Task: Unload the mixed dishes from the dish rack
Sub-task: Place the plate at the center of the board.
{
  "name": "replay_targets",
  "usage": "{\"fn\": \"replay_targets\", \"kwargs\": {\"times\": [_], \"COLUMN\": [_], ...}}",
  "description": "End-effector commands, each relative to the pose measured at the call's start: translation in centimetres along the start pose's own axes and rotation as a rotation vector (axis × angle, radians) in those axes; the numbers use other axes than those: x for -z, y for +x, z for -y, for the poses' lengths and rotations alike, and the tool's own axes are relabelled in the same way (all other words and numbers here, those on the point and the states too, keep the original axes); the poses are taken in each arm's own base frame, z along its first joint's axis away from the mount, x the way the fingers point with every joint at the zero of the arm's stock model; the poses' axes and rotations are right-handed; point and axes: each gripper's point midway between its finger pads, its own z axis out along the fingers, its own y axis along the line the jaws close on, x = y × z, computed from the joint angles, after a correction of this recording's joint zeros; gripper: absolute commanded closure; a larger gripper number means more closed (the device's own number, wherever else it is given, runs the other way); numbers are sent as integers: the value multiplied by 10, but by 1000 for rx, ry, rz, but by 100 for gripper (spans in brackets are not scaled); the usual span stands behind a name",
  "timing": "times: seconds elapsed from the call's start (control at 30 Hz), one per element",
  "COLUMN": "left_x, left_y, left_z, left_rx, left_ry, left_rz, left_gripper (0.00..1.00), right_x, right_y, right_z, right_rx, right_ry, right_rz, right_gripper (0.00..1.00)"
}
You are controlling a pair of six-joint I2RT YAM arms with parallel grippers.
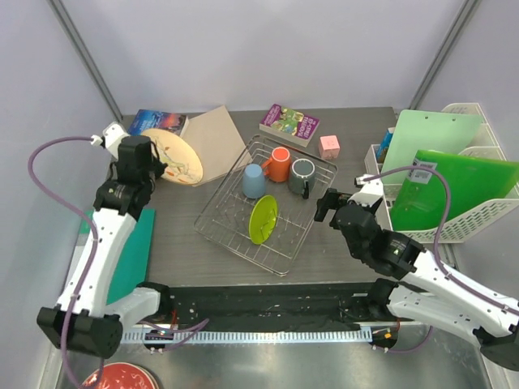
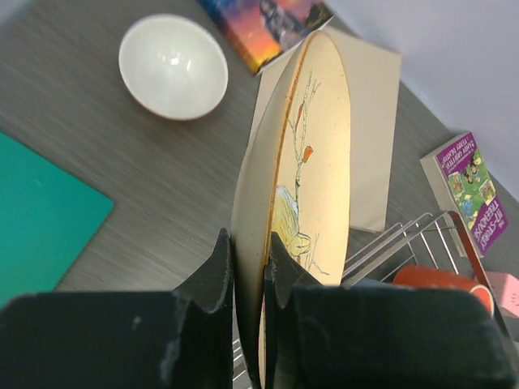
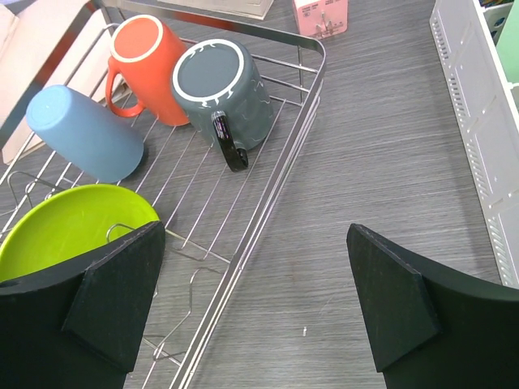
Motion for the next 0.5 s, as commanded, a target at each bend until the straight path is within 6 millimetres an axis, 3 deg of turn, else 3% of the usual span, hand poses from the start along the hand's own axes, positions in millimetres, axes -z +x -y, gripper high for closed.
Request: {"fn": "replay_targets", "kwargs": {"times": [0.0, 0.03, 0.23, 0.27, 0.37, 0.43, 0.47], "left_x": [-13, -35, -79, -97, -116, -145, -151], "left_y": [-38, -42, -49, -40, -42, -25, -28], "left_z": [56, 48, 89, 89, 106, 106, 110], "left_rx": [302, 327, 348, 347, 331, 324, 323], "left_ry": [333, 314, 471, 456, 505, 487, 489], "left_rz": [-37, -41, -119, -144, -168, -216, -211], "left_gripper": [100, 100, 100, 100, 100, 100, 100], "right_x": [5, 5, 2, 1, -1, -4, -5], "right_y": [-20, -20, -17, -16, -17, -16, -15], "right_z": [-7, -8, -14, -14, -16, -17, -17], "right_rx": [-41, -36, -16, -8, 1, 7, 9], "right_ry": [-36, -39, -63, -62, -59, -55, -53], "right_rz": [55, 54, 56, 54, 58, 58, 56], "right_gripper": [1, 2, 1, 1, 1, 1, 1]}}
